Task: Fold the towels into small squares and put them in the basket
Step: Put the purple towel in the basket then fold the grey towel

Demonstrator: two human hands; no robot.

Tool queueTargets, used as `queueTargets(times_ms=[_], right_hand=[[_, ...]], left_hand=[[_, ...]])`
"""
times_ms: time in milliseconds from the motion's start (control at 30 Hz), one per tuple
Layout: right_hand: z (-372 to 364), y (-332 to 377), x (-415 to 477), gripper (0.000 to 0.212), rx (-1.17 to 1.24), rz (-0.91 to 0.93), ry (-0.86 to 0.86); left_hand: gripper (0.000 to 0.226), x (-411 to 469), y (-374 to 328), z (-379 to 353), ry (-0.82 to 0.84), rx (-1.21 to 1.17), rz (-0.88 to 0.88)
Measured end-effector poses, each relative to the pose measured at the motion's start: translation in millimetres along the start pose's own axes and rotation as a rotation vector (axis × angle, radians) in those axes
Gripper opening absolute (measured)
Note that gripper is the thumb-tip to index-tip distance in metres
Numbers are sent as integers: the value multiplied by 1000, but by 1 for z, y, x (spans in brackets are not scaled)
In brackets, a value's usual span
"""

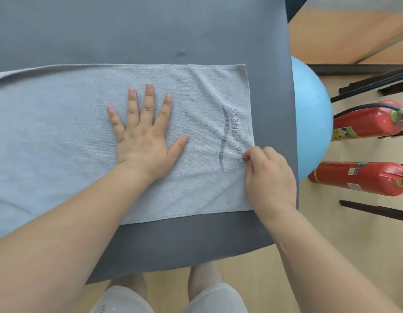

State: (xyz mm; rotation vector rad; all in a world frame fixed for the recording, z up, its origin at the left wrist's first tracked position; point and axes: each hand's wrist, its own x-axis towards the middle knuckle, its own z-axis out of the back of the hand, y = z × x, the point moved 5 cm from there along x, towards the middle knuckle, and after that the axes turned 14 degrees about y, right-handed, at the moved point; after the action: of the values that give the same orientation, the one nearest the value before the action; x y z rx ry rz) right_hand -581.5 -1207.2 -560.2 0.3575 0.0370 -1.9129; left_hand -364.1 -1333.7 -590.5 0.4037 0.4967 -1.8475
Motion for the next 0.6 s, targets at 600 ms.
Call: queueTargets(times_ms=[600], right_hand=[[-40,331,20,58,14,576,418]], left_hand=[[82,-96,243,24,-142,-249,414]])
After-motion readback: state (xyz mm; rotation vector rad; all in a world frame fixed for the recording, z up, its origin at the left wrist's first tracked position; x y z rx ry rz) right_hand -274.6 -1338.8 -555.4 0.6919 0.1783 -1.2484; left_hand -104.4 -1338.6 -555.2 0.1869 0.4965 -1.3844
